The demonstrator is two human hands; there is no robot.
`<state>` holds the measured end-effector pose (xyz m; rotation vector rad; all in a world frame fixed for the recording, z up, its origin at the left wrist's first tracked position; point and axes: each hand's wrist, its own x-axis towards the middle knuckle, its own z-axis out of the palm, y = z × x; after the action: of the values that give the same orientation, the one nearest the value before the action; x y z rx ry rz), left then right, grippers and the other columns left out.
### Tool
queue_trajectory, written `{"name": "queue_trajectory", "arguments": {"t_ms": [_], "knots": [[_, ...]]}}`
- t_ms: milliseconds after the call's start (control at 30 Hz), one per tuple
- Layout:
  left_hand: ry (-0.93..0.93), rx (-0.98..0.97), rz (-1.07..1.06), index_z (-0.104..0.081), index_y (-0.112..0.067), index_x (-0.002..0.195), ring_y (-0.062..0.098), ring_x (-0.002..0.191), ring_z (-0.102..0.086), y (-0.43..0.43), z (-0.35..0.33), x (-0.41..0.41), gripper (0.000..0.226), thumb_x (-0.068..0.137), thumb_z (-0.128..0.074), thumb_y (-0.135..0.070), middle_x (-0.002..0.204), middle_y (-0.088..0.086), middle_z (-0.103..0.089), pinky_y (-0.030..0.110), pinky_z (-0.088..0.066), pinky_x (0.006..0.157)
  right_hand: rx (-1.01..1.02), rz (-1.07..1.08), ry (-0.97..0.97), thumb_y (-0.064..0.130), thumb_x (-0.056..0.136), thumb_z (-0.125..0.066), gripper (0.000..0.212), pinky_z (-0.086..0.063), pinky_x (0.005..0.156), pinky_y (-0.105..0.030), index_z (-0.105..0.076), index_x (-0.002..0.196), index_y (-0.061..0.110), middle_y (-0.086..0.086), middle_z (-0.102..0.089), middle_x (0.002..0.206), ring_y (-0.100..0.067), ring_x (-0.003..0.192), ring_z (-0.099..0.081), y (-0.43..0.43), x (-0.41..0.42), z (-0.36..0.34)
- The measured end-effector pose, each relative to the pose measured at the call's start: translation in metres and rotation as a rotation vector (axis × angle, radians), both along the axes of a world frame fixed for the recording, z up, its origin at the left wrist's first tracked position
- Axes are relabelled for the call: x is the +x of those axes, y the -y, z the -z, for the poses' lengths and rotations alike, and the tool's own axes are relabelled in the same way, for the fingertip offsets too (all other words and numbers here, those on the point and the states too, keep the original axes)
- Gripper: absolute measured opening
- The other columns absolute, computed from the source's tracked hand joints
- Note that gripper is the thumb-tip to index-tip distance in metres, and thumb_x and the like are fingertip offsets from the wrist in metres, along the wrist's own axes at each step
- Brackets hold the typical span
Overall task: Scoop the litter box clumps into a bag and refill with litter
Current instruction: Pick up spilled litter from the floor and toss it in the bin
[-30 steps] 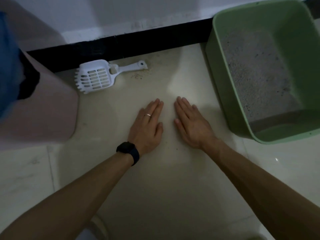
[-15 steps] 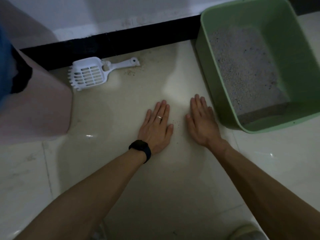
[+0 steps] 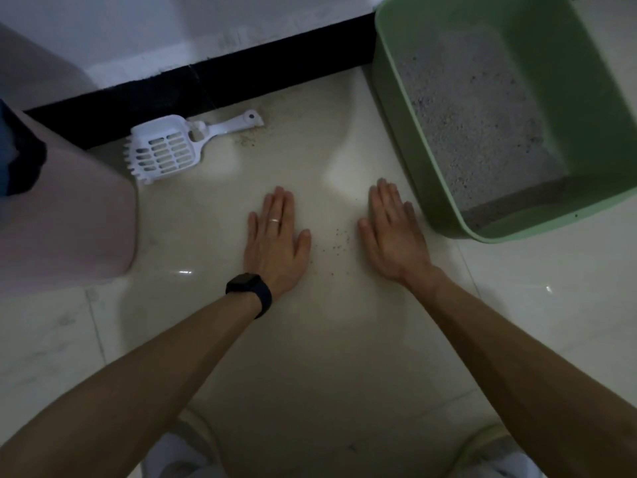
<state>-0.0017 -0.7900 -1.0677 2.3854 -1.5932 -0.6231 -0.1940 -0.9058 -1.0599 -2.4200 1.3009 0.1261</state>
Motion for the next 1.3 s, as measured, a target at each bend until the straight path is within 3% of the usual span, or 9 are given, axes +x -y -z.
{"name": "queue_trajectory", "arguments": {"t_ms": [233, 333, 500, 733, 833, 933, 1000, 1100, 1300], "knots": [[0.045, 0.039, 0.049, 0.003, -0.014, 0.157, 0.014, 0.149, 0.015, -0.003, 0.006, -0.021, 0.066, 0.101, -0.020, -0.042, 0.163, 0.003, 0.012, 0.040, 0.009, 0.121, -0.009, -0.336, 0.096, 0.037, 0.105, -0.024, 0.057, -0.014, 0.123, -0.040, -0.024, 0.155, 0.008, -0.007, -0.015, 0.163, -0.016, 0.152, -0.006, -0.050, -0.011, 0.001], [0.059, 0.020, 0.063, 0.001, -0.012, 0.157, 0.013, 0.149, 0.014, -0.002, 0.009, -0.022, 0.066, 0.102, -0.024, -0.040, 0.164, 0.003, 0.010, 0.040, 0.007, 0.121, -0.068, -0.260, 0.131, 0.036, 0.105, -0.026, 0.057, -0.017, 0.122, -0.041, -0.026, 0.154, 0.007, -0.009, -0.019, 0.162, -0.019, 0.152, -0.011, -0.026, -0.009, -0.003], [0.064, 0.019, 0.093, 0.004, -0.014, 0.156, 0.011, 0.148, 0.017, -0.002, 0.008, -0.020, 0.067, 0.102, -0.024, -0.043, 0.163, 0.002, 0.013, 0.038, 0.009, 0.121, -0.040, 0.081, 0.053, 0.043, 0.103, -0.021, 0.065, -0.007, 0.124, -0.043, -0.011, 0.156, 0.007, -0.010, -0.005, 0.165, -0.021, 0.152, 0.001, 0.020, 0.003, 0.004], [-0.015, -0.042, 0.386, -0.013, -0.012, 0.156, 0.011, 0.150, 0.001, 0.036, 0.006, -0.009, 0.060, 0.102, -0.018, -0.038, 0.164, 0.001, -0.006, 0.036, -0.001, 0.122, -0.001, -0.253, 0.157, 0.036, 0.105, -0.027, 0.058, -0.016, 0.123, -0.042, -0.025, 0.154, 0.005, -0.008, -0.016, 0.163, -0.019, 0.152, -0.009, -0.061, -0.031, 0.004], [-0.029, -0.109, 0.495, -0.025, -0.007, 0.154, 0.018, 0.150, -0.010, 0.035, 0.007, -0.002, 0.057, 0.102, -0.021, -0.033, 0.162, 0.007, -0.017, 0.037, -0.009, 0.123, 0.010, -0.188, 0.274, 0.031, 0.104, -0.032, 0.054, -0.017, 0.123, -0.037, -0.033, 0.151, 0.005, -0.008, -0.025, 0.160, -0.018, 0.150, -0.018, -0.067, -0.037, -0.002], [-0.064, -0.161, 0.580, -0.033, -0.003, 0.150, 0.022, 0.149, -0.016, 0.017, 0.008, 0.001, 0.054, 0.103, -0.026, -0.029, 0.160, 0.011, -0.023, 0.038, -0.014, 0.122, -0.090, 0.023, 0.196, 0.033, 0.104, -0.033, 0.056, -0.015, 0.123, -0.038, -0.029, 0.152, 0.005, -0.010, -0.024, 0.161, -0.020, 0.151, -0.016, -0.052, -0.044, 0.001], [-0.130, -0.168, 0.569, -0.035, -0.003, 0.149, 0.021, 0.149, -0.017, 0.002, 0.005, -0.002, 0.053, 0.103, -0.027, -0.028, 0.159, 0.011, -0.025, 0.038, -0.014, 0.122, -0.071, 0.122, 0.078, 0.038, 0.104, -0.030, 0.062, -0.009, 0.124, -0.039, -0.018, 0.155, 0.006, -0.010, -0.012, 0.164, -0.019, 0.152, -0.005, -0.050, -0.047, 0.005], [-0.226, -0.167, 0.527, -0.035, -0.002, 0.149, 0.020, 0.149, -0.018, -0.016, 0.000, -0.013, 0.054, 0.101, -0.030, -0.028, 0.158, 0.010, -0.027, 0.038, -0.015, 0.122, -0.047, 0.059, 0.027, 0.041, 0.103, -0.027, 0.064, -0.006, 0.124, -0.042, -0.014, 0.156, 0.005, -0.010, -0.006, 0.164, -0.019, 0.152, 0.003, -0.075, -0.037, 0.008], [-0.309, -0.191, 0.267, -0.030, -0.011, 0.152, 0.014, 0.147, -0.022, -0.024, -0.015, -0.014, 0.058, 0.096, -0.040, -0.021, 0.160, 0.003, -0.026, 0.029, -0.019, 0.120, 0.038, -0.023, 0.230, 0.032, 0.104, -0.032, 0.058, -0.010, 0.124, -0.038, -0.022, 0.154, 0.004, -0.008, -0.012, 0.163, -0.019, 0.152, -0.005, -0.114, -0.001, 0.006]]}}
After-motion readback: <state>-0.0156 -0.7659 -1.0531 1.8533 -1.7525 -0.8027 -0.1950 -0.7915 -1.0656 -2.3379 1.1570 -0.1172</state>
